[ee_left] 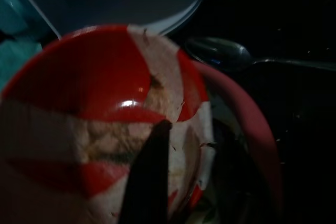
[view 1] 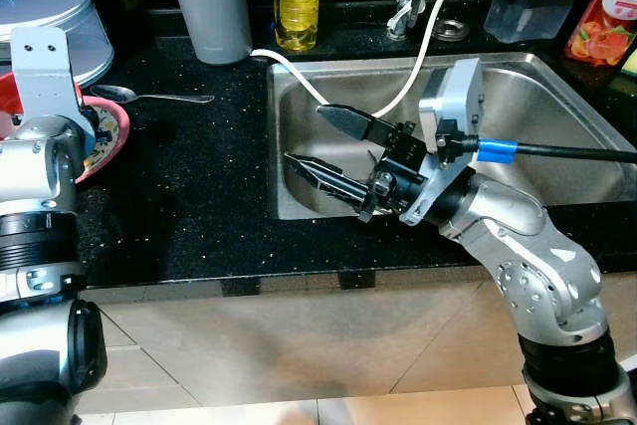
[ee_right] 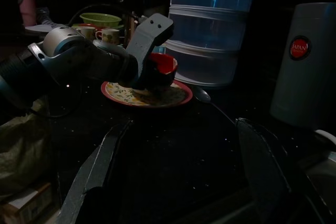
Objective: Kitchen organization
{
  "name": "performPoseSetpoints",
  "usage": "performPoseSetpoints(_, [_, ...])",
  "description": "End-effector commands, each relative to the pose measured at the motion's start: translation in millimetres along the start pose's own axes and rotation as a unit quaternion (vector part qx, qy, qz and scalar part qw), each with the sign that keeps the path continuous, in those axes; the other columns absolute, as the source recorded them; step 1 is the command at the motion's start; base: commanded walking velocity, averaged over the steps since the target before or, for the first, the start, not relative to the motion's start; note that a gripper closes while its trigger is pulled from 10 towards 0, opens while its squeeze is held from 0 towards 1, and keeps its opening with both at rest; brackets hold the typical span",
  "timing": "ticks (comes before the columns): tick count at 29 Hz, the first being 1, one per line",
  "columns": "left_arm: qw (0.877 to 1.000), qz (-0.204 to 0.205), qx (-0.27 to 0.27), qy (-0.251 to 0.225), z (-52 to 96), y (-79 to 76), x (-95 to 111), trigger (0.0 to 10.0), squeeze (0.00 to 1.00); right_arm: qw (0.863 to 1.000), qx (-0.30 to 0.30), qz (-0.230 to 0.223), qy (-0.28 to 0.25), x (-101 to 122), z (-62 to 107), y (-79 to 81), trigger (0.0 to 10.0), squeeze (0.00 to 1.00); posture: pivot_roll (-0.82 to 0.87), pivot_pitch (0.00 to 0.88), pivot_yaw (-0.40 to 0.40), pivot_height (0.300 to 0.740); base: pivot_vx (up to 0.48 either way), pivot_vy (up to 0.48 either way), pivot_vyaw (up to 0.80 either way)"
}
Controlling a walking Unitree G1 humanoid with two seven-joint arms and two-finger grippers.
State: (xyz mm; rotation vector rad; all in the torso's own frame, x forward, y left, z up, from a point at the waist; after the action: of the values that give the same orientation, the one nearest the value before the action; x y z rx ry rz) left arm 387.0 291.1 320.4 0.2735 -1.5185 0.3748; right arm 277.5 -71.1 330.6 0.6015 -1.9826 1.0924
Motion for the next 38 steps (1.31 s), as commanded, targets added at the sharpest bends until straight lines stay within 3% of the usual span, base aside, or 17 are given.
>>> performPoseSetpoints(1, [0.999,-0.024,0.011,-0.033,2.7,7.1,12,0.0,0.0,1.0,0.0,0.004,-0.006,2,0.9,2.3,10.0,0.0,-0.06,0.142,0.073,0.74,0.0,0.0,0.0])
performPoseSetpoints(4, [0.995,-0.052,-0.009,-0.08,5.7,-3.2,22,0.0,0.0,1.0,-0.003,0.003,-0.006,2,0.6,1.8,10.0,0.0,-0.06,0.136,0.072,0.74,0.0,0.0,0.0])
performPoseSetpoints(12, [0.995,-0.051,-0.028,-0.084,6.3,-10.4,23,0.0,0.0,1.0,-0.012,0.002,-0.008,2,0.2,0.5,10.0,0.0,-0.07,0.135,0.075,0.74,0.0,0.0,0.0])
performPoseSetpoints(14, [0.987,-0.072,-0.041,-0.14,12.5,-20.3,37,10.0,0.0,1.0,-0.02,0.003,-0.007,2,0.6,-1.7,10.0,0.0,-0.07,0.137,0.073,0.74,0.0,0.0,0.0])
performPoseSetpoints(16, [0.972,-0.068,-0.098,-0.2,24.4,-42.1,53,10.0,0.0,0.999,-0.041,0.007,-0.006,1,0.6,-7.5,10.0,0.0,-0.07,0.137,0.072,0.74,0.0,0.0,0.0])
performPoseSetpoints(17, [0.972,-0.068,-0.098,-0.2,24.4,-42.1,53,10.0,0.0,0.999,-0.041,0.007,-0.006,1,0.6,-7.5,10.0,0.0,-0.07,0.137,0.072,0.74,0.0,0.0,0.0])
performPoseSetpoints(18, [0.956,-0.055,-0.189,-0.219,38.7,-69.0,58,10.0,0.0,0.998,-0.066,0.009,-0.005,1,0.6,-14.7,10.0,0.0,-0.07,0.137,0.073,0.74,0.0,0.0,0.0])
performPoseSetpoints(19, [0.956,-0.055,-0.189,-0.219,38.7,-69.0,58,10.0,0.0,0.998,-0.066,0.009,-0.005,1,0.6,-14.7,10.0,0.0,-0.07,0.137,0.073,0.74,0.0,0.0,0.0])
performPoseSetpoints(20, [0.936,-0.053,-0.282,-0.201,54.2,-92.5,52,10.0,0.1,0.996,-0.083,0.011,-0.004,0,1.1,-19.7,10.0,0.0,-0.07,0.137,0.073,0.74,0.0,0.0,0.0])
performPoseSetpoints(21, [0.919,-0.053,-0.344,-0.185,66.0,-107.0,47,10.0,0.1,0.996,-0.094,0.012,-0.003,0,1.5,-22.8,10.0,0.0,-0.07,0.136,0.078,0.74,0.0,0.0,0.0])
performPoseSetpoints(22, [0.867,-0.081,-0.46,-0.173,99.9,-131.3,34,10.0,0.0,0.993,-0.119,0.014,0.001,-1,3.7,-31.1,10.0,0.0,-0.08,0.137,0.078,0.74,0.0,0.0,0.0])
performPoseSetpoints(23, [0.867,-0.081,-0.46,-0.173,99.9,-131.3,34,10.0,0.0,0.993,-0.119,0.014,0.001,-1,3.7,-31.1,10.0,0.0,-0.08,0.137,0.078,0.74,0.0,0.0,0.0])
performPoseSetpoints(25, [0.838,-0.095,-0.512,-0.161,116.7,-138.5,26,10.0,0.0,0.991,-0.132,0.016,0.002,0,5.5,-35.3,10.0,0.0,-0.08,0.137,0.078,0.74,0.0,0.0,0.0])
performPoseSetpoints(27, [0.833,-0.087,-0.531,-0.131,118.6,-136.8,19,10.0,0.0,0.991,-0.136,0.016,0.0,1,7.1,-36.7,10.0,0.0,-0.08,0.139,0.083,0.74,0.0,0.0,0.0])
performPoseSetpoints(29, [0.824,-0.132,-0.543,-0.096,116.5,-131.4,-2,10.0,0.0,0.99,-0.141,0.016,-0.001,2,8.5,-37.8,10.0,0.0,-0.08,0.142,0.086,0.74,0.0,0.0,0.0])
performPoseSetpoints(31, [0.827,-0.165,-0.531,-0.085,110.7,-127.6,-13,10.0,0.0,0.99,-0.142,0.016,-0.001,2,8.6,-38.1,10.0,0.0,-0.08,0.144,0.085,0.74,0.0,0.0,0.0])
performPoseSetpoints(38, [0.832,-0.191,-0.518,-0.05,101.5,-115.3,-21,10.0,0.0,0.989,-0.144,0.014,-0.005,2,7.1,-38.5,10.0,0.0,-0.08,0.142,0.083,0.74,0.0,0.0,0.0])
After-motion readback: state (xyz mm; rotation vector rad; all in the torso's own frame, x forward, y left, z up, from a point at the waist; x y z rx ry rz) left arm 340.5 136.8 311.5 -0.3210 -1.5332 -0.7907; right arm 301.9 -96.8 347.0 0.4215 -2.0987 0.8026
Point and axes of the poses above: a point about 5 cm out from each wrist's last joint towards the gripper, its own z axis pointing back from the gripper into the wrist, its own x axis along the axis of the wrist's last joint, y = z × x, the point moved 3 cm from there along -z, pointing out of the wrist towards the gripper, and after that the axes turned 10 degrees about z, right-handed, at the moved point
